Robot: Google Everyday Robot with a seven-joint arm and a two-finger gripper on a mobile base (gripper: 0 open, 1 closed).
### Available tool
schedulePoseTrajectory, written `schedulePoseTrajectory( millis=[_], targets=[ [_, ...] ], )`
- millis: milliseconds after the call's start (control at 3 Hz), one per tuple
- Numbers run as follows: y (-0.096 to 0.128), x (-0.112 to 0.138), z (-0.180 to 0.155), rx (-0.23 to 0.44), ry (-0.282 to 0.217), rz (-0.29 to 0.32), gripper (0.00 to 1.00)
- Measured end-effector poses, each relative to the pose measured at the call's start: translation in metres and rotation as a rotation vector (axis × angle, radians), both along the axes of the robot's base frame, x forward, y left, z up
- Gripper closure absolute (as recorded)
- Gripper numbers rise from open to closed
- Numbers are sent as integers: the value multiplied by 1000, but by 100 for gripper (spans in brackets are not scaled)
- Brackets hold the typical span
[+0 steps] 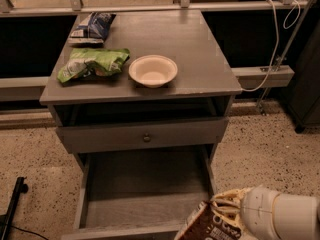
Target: Place brown chip bag into middle drawer
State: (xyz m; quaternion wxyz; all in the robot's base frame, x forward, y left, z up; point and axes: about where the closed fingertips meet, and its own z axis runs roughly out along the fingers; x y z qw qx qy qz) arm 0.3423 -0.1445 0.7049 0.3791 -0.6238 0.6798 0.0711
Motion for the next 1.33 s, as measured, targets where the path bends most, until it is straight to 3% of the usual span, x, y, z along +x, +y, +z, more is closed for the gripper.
schedulePoseTrajectory(
  millis=[667,1333],
  targets=[
    [45,76,4,49,-77,43,100],
    [47,93,-4,46,-76,32,50]
  ],
)
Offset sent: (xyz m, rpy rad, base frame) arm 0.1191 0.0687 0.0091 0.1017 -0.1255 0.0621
